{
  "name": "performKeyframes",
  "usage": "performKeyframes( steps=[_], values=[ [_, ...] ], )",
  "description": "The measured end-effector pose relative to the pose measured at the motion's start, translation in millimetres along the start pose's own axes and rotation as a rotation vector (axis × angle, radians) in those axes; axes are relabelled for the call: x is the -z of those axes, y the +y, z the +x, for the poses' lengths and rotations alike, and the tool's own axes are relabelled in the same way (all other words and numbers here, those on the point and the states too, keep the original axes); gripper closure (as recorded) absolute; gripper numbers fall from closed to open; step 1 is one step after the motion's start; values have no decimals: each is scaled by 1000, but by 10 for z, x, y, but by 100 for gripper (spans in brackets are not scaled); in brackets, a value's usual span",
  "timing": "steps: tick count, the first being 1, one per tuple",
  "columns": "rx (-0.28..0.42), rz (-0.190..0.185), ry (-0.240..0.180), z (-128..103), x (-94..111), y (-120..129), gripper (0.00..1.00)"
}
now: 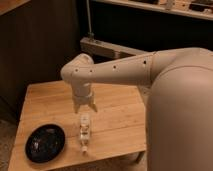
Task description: Place the bottle in the ceramic bowl
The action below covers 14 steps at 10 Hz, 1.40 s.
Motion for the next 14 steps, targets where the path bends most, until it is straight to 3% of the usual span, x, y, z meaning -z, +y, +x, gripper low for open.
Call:
performKeyframes(
  steps=[8,9,12,14],
  values=[
    [-4,1,-1,5,9,-4,35],
    [1,-9,-9,30,-1,2,35],
    [22,-69,-89,152,35,31,35],
    [28,-70,-98,148,37,25,35]
  ],
)
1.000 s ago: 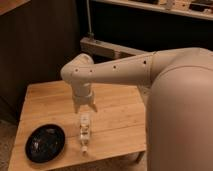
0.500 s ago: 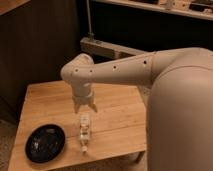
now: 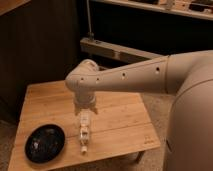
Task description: Place the bottle in the ceramic bowl
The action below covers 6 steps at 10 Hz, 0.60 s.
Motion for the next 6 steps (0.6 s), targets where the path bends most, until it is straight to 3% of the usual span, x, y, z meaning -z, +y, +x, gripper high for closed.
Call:
performKeyframes(
  steps=[6],
  values=[
    [1,-1,2,4,0,7,35]
  ],
)
